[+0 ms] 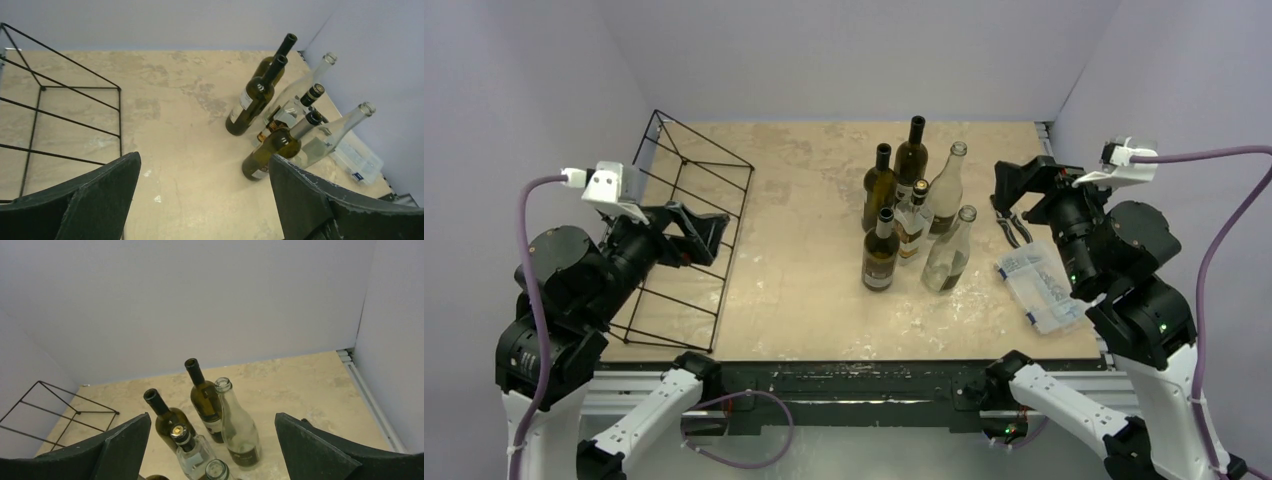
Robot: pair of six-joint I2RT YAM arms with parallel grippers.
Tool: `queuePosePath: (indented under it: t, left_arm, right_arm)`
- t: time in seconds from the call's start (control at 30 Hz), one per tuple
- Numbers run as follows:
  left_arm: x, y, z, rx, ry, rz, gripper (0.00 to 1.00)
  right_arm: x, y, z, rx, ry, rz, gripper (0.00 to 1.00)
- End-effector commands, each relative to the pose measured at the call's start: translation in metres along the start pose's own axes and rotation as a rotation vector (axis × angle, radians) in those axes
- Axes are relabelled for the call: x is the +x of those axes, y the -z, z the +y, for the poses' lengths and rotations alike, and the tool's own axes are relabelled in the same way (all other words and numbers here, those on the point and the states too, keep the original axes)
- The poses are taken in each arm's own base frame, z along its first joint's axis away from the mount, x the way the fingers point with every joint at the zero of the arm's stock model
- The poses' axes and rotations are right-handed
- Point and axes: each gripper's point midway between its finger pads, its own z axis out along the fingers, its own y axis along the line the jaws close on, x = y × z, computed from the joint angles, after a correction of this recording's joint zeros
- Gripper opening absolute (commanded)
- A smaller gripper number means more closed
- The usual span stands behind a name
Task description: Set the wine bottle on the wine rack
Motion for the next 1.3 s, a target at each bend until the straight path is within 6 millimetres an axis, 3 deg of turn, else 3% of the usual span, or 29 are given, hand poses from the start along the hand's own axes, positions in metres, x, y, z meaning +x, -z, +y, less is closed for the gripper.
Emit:
queuePosePath:
  t: [0.0,0.43,0.63,0.87,0.97,1.07,1.27]
  left_arm:
    - [0.003,-0.013,-0.027,0.139,0.061,0.014,1.00]
    - [0.062,-0.081,-0.084,0.394,0.296,0.253,1.00]
    - [0.097,-0.112,-0.120,0.388,0.216,0.339,1.00]
    - [0.108,-0.137,-0.151,0.269,0.021,0.230,1.00]
    - [0.114,-0.147,-0.163,0.207,-0.064,0.194,0.94]
    - [0.114,-0.156,-0.172,0.162,-0.087,0.179,0.88]
    - [0.124,-0.171,-0.194,0.146,-0.054,0.207,0.86]
  right_arm:
    - [0.007,0.005,-0.010,0.040,0.003,0.017,0.99]
    - [0.049,0.006,0.001,-0.072,0.059,0.097,0.99]
    - [0.061,0.015,0.002,-0.112,0.033,0.104,0.99]
    - [0.062,0.027,0.002,-0.149,0.002,0.093,0.99]
    - [0.063,0.032,0.000,-0.153,0.004,0.099,0.99]
    - [0.062,0.038,-0.003,-0.152,0.005,0.101,0.99]
    - [0.069,0.035,-0.022,-0.055,0.049,0.119,0.99]
